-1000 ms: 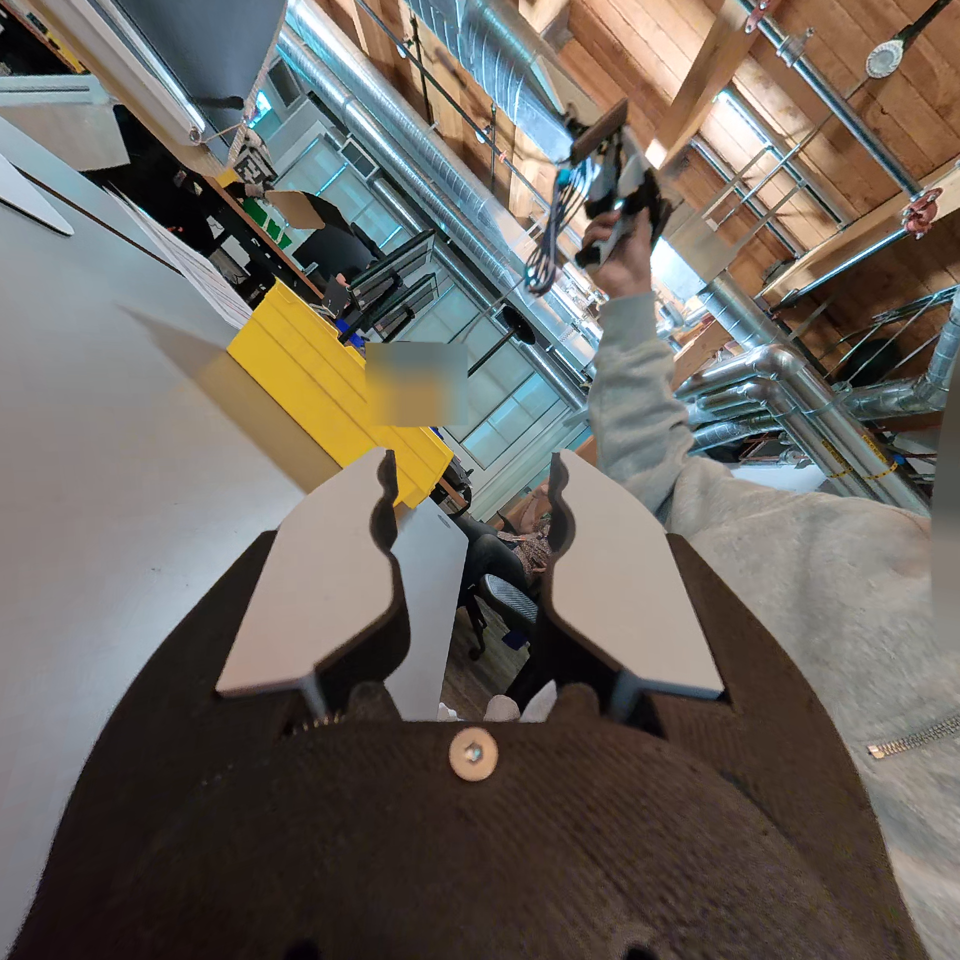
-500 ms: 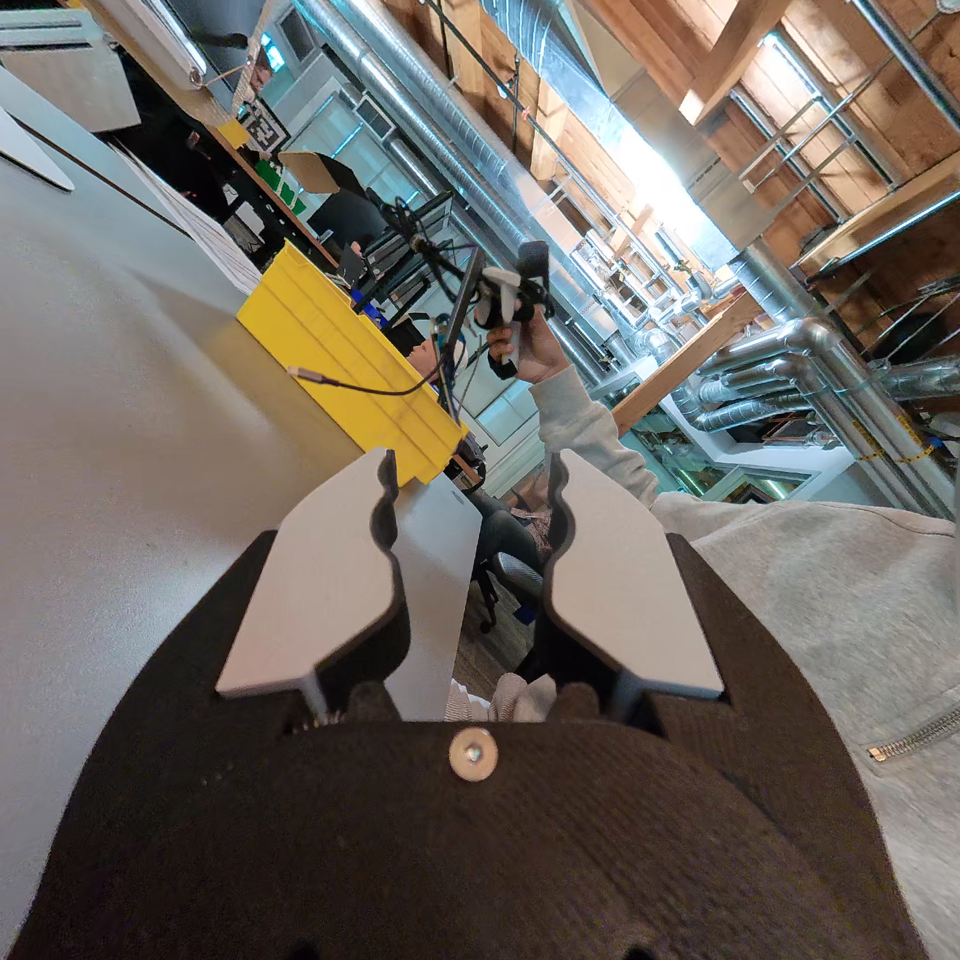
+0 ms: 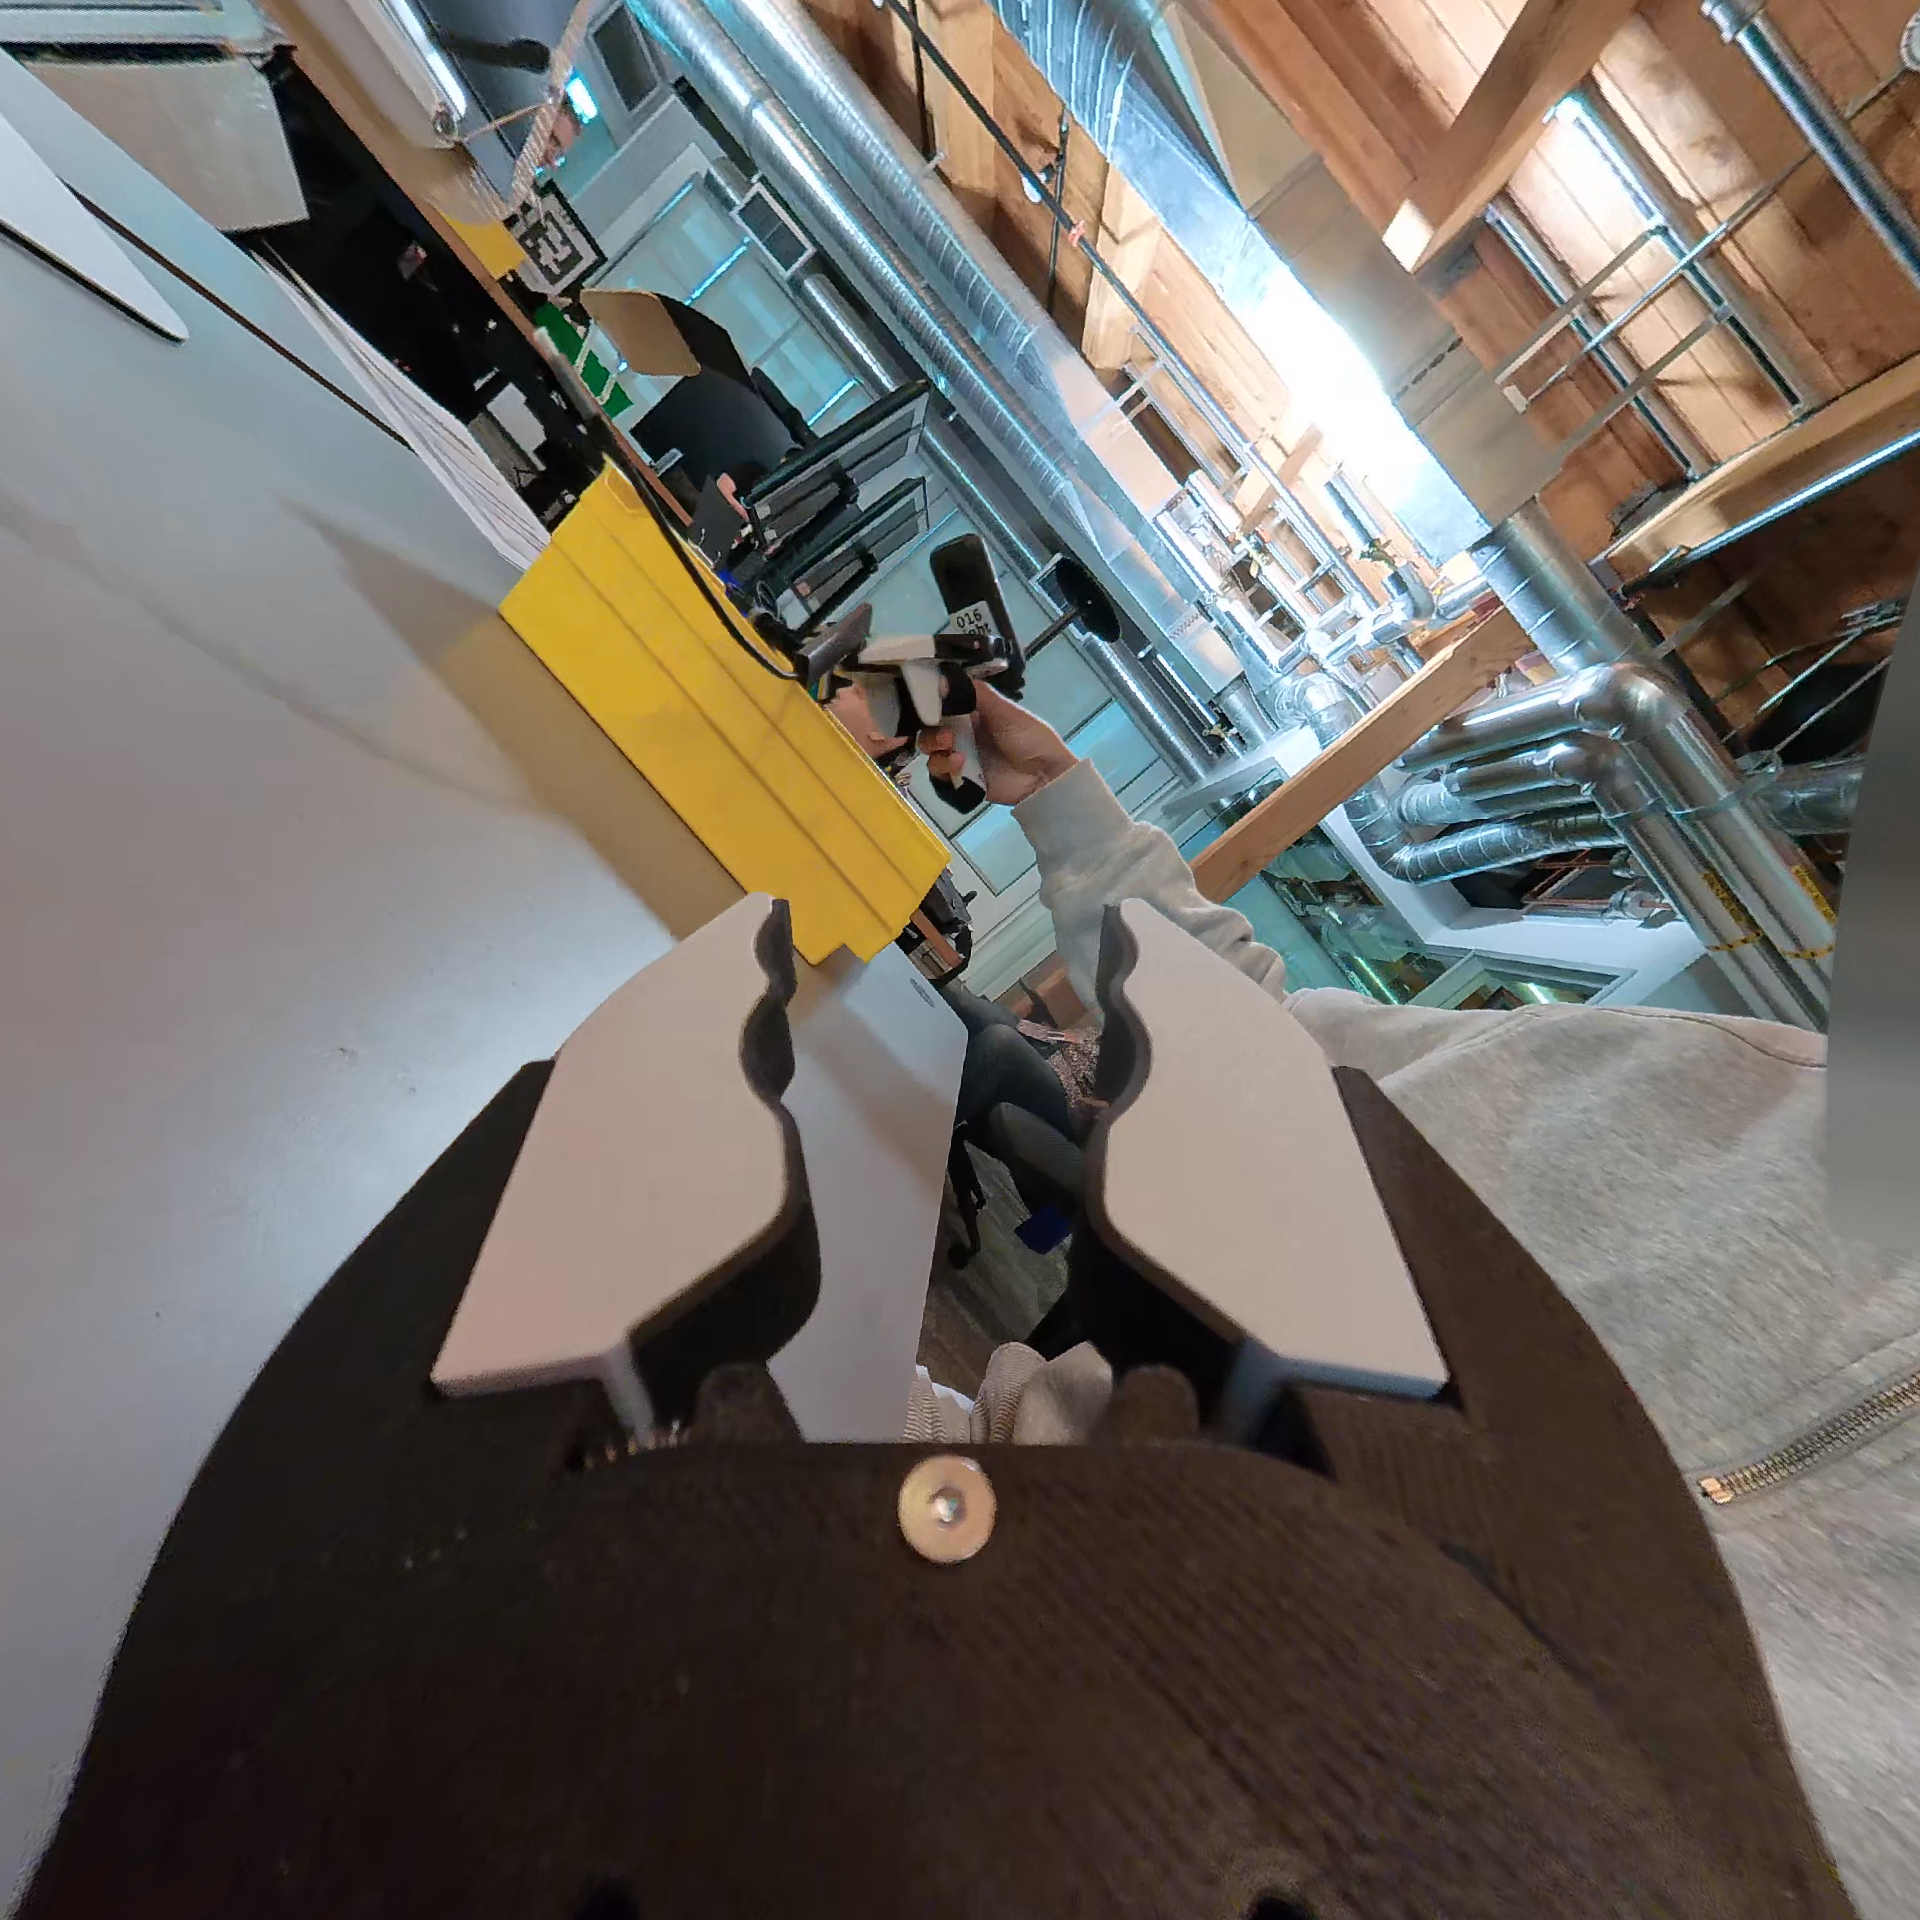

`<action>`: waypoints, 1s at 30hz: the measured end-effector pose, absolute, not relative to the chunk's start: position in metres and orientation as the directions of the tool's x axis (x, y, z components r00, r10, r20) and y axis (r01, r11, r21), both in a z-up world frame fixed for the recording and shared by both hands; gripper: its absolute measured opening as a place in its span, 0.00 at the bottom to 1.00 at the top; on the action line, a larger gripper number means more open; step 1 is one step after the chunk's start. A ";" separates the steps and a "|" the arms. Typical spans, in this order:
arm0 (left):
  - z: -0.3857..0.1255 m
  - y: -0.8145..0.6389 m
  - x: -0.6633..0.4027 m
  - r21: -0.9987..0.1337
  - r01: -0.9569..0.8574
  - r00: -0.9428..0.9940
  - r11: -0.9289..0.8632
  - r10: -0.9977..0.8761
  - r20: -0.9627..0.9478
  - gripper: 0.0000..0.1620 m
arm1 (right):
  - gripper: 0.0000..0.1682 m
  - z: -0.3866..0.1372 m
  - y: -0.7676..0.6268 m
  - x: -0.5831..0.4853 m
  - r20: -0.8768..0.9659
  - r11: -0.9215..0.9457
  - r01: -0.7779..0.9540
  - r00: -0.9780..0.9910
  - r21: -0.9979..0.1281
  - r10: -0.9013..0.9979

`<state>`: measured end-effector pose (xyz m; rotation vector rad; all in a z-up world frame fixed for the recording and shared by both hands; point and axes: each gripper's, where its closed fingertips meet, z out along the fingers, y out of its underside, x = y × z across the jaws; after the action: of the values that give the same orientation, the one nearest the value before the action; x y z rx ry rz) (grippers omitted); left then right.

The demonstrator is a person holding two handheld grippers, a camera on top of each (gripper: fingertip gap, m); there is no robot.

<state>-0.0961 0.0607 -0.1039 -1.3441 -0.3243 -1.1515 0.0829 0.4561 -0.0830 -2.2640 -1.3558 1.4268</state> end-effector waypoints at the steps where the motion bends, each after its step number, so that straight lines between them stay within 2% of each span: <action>1: -0.104 0.061 -0.096 -0.583 0.791 0.455 -0.188 -0.458 0.764 0.34 | 0.11 -0.088 0.457 0.080 -0.646 -0.594 0.604 0.164 -0.531 0.745; 8: -0.104 0.061 -0.096 -0.585 0.789 0.457 -0.186 -0.457 0.763 0.34 | 0.14 -0.129 0.461 0.085 -0.423 -0.467 0.758 0.278 -0.454 0.862; 11: -0.103 0.061 -0.096 -0.585 0.790 0.458 -0.184 -0.457 0.763 0.34 | 0.17 -0.129 0.460 0.091 -0.319 -0.410 0.805 0.289 -0.429 0.902; 13: -0.103 0.060 -0.097 -0.587 0.789 0.461 -0.183 -0.457 0.761 0.34 | 0.16 -0.120 0.462 0.094 -0.256 -0.384 0.806 0.296 -0.451 0.920; 16: -0.103 0.060 -0.097 -0.593 0.784 0.469 -0.182 -0.453 0.758 0.34 | 0.11 -0.087 0.460 0.092 -0.193 -0.341 0.751 0.281 -0.566 0.940; 19: -0.105 0.063 -0.094 -0.621 0.760 0.500 -0.191 -0.439 0.747 0.35 | 0.09 -0.034 0.439 0.077 -0.126 -0.225 0.605 0.202 -0.764 0.971; 22: -0.101 0.070 -0.090 -0.726 0.672 0.629 -0.143 -0.407 0.662 0.55 | 0.07 0.011 0.392 0.058 -0.004 -0.039 0.422 0.083 -0.906 0.997; 24: -0.098 0.076 -0.092 -0.820 0.562 0.758 -0.103 -0.331 0.561 0.58 | 0.06 0.024 0.353 0.044 0.080 0.071 0.324 0.012 -0.943 0.997; 26: -0.095 0.082 -0.094 -0.903 0.423 0.870 -0.077 -0.244 0.428 0.52 | 0.08 0.022 0.314 0.027 0.136 0.141 0.249 -0.037 -0.958 0.990; 28: -0.089 0.086 -0.094 -0.953 0.295 0.935 -0.071 -0.183 0.303 0.38 | 0.12 0.010 0.276 0.007 0.136 0.147 0.171 -0.074 -0.974 0.988; 29: -0.088 0.089 -0.095 -0.966 0.248 0.955 -0.079 -0.149 0.257 0.30 | 0.12 0.001 0.255 -0.002 0.108 0.121 0.133 -0.104 -0.984 0.989; 30: -0.089 0.092 -0.099 -0.972 0.214 0.969 -0.098 -0.108 0.224 0.21 | 0.06 -0.011 0.231 -0.011 0.050 0.069 0.115 -0.158 -0.991 0.986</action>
<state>-0.0986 0.0920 -0.0889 -1.6473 -0.0813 -0.2708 -0.0110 0.2314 -0.0115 -1.1747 -1.4409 1.2183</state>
